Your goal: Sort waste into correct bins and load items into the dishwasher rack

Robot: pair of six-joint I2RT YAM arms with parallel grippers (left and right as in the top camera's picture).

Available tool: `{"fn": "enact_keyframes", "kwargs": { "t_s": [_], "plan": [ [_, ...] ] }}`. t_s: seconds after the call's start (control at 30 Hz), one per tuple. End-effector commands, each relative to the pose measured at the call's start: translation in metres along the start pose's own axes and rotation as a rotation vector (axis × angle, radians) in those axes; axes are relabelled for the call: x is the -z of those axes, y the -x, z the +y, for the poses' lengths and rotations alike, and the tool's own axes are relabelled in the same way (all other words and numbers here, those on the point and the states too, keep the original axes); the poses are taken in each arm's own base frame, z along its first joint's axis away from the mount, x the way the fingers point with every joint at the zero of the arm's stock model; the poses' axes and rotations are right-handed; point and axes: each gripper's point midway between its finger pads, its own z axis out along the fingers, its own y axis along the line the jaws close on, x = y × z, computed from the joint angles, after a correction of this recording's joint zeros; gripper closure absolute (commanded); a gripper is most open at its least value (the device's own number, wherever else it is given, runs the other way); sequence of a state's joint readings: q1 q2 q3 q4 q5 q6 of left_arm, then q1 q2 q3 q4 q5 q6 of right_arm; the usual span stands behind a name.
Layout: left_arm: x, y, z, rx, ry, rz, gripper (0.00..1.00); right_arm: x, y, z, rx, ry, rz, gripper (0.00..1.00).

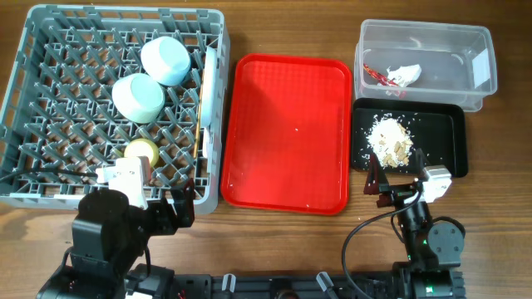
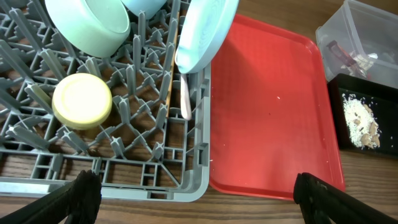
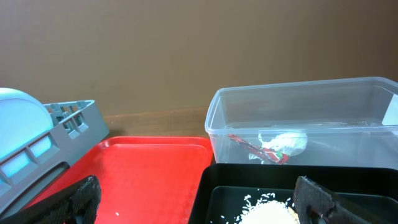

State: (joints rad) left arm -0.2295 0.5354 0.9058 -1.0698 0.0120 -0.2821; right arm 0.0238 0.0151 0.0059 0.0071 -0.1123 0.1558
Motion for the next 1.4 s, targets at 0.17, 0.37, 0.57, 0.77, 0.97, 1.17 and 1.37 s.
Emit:
{"fn": "enact_keyframes", "kwargs": {
  "t_s": [0.17, 0.37, 0.57, 0.77, 0.97, 1.17, 1.37],
  "plan": [
    [0.002, 0.001, 0.005, -0.048, 0.025, -0.022, 0.00, 0.001, 0.002, 0.005, -0.002, 0.026, -0.008, 0.00],
    [-0.001, 0.009, 0.023, -0.026, 0.024, -0.323, 0.00, 0.001, 0.002, 0.005, -0.002, 0.026, -0.008, 0.00],
    [-0.040, 0.004, 0.037, 0.002, -0.026, -0.549, 0.00, 0.001, 0.002, 0.005, -0.002, 0.026, -0.008, 0.00],
    [-0.059, 0.022, 0.040, -0.011, -0.061, -0.749, 0.00, 0.001, 0.002, 0.005, -0.002, 0.026, -0.008, 0.00],
    [-0.084, 0.002, 0.048, -0.055, -0.028, -0.693, 0.00, 0.001, 0.002, 0.005, -0.002, 0.026, -0.008, 0.00],
    [-0.091, -0.008, 0.050, -0.055, -0.024, -0.645, 0.00, 0.001, 0.002, 0.005, -0.002, 0.026, -0.008, 0.00],
    [-0.091, -0.007, 0.050, -0.054, -0.024, -0.645, 0.00, 0.001, 0.002, 0.005, -0.002, 0.026, -0.008, 0.00]
  ]
}}
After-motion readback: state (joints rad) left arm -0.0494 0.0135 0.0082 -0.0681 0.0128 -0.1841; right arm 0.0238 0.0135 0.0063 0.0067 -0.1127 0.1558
